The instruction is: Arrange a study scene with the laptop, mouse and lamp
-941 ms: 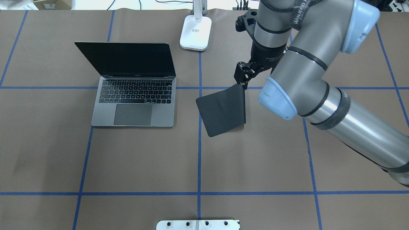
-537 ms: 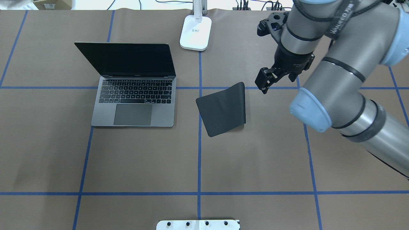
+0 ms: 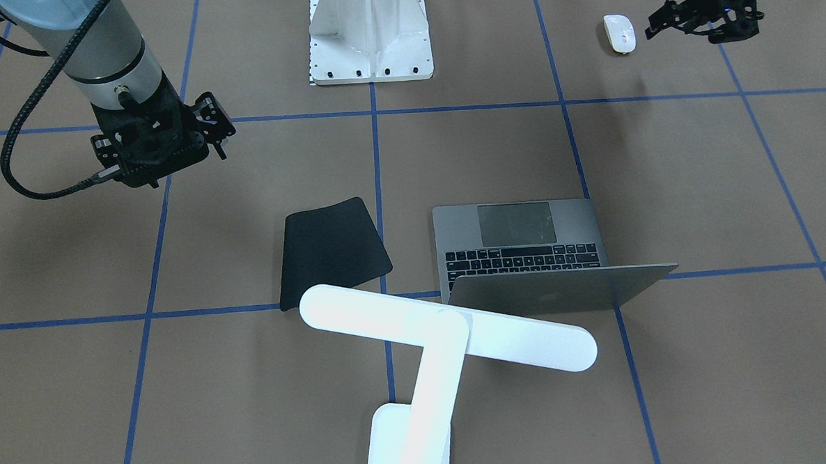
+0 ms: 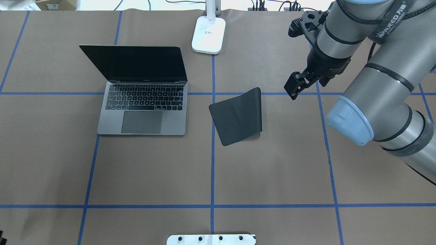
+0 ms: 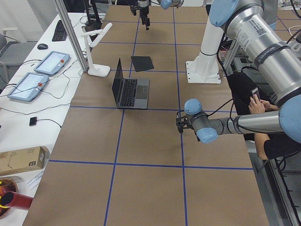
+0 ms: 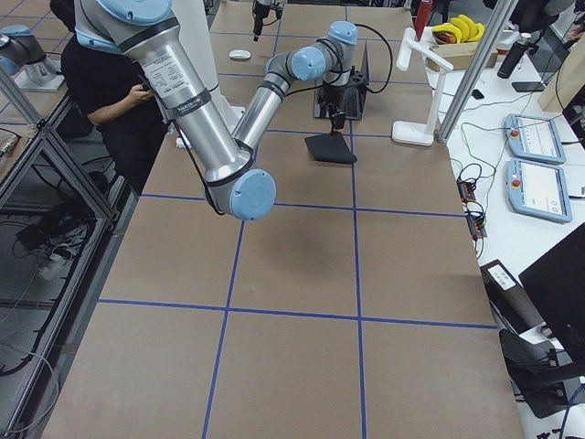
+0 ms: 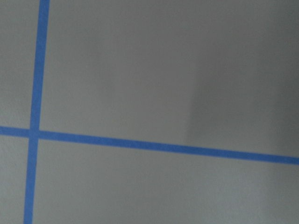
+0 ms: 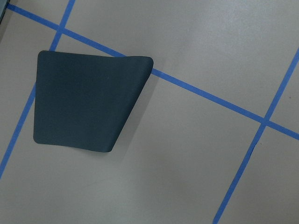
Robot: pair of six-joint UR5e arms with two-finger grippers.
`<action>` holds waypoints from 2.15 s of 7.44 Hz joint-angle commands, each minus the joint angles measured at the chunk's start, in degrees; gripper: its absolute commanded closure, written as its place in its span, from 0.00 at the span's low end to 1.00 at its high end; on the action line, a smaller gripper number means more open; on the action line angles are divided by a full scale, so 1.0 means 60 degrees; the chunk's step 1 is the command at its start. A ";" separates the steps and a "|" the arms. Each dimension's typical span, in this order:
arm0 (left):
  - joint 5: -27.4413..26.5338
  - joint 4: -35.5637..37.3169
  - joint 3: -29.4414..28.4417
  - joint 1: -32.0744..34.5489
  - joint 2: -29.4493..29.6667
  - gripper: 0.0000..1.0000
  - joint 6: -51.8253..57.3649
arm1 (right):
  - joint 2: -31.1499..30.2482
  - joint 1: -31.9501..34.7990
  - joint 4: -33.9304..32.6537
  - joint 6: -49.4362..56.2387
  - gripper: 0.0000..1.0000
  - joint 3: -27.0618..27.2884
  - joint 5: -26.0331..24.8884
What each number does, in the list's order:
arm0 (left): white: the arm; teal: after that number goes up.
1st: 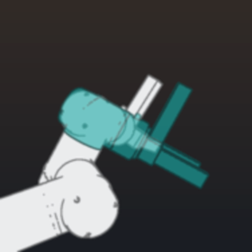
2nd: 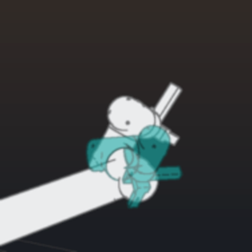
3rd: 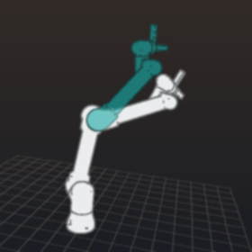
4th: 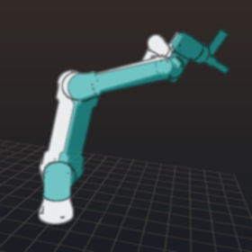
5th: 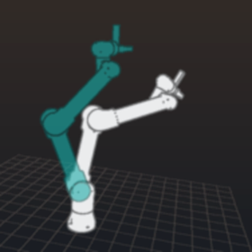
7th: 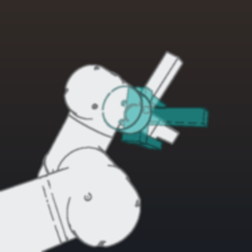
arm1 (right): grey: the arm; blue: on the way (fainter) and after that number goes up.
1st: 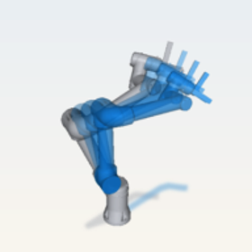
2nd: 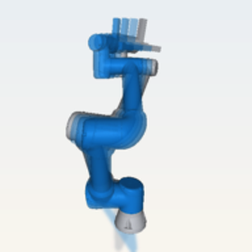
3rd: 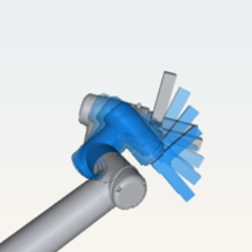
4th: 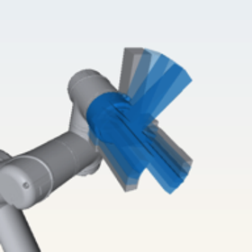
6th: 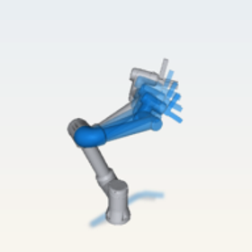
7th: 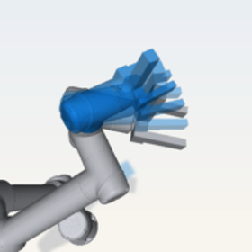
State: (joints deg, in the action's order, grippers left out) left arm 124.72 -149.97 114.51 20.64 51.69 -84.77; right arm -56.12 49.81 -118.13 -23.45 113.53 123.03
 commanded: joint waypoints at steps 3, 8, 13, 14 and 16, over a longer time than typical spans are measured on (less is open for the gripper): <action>-0.0206 0.0005 0.0150 -0.1548 0.0012 0.01 -0.0579 | 0.0007 0.0034 0.0000 0.0188 0.00 -0.0040 -0.0070; 0.0321 0.0005 -0.0188 -0.2077 0.0511 0.03 -0.0550 | 0.0007 0.0019 -0.0014 0.0466 0.00 -0.0069 -0.0129; 0.0409 -0.0010 -0.0686 -0.2209 0.0789 0.05 -0.0520 | 0.0051 -0.0083 0.0000 0.0466 0.00 -0.0069 -0.0348; 0.0511 0.0005 -0.0803 -0.2267 0.0789 0.06 -0.0520 | 0.0066 -0.0156 -0.0014 0.0481 0.00 -0.0084 -0.0348; 0.0613 0.0005 -0.0979 -0.2356 0.0906 0.06 -0.0520 | 0.0007 -0.0157 -0.0014 0.0568 0.00 -0.0070 -0.0334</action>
State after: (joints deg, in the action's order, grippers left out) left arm 127.83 -149.95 109.39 6.76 56.63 -87.89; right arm -55.92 48.94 -118.17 -20.38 113.06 121.00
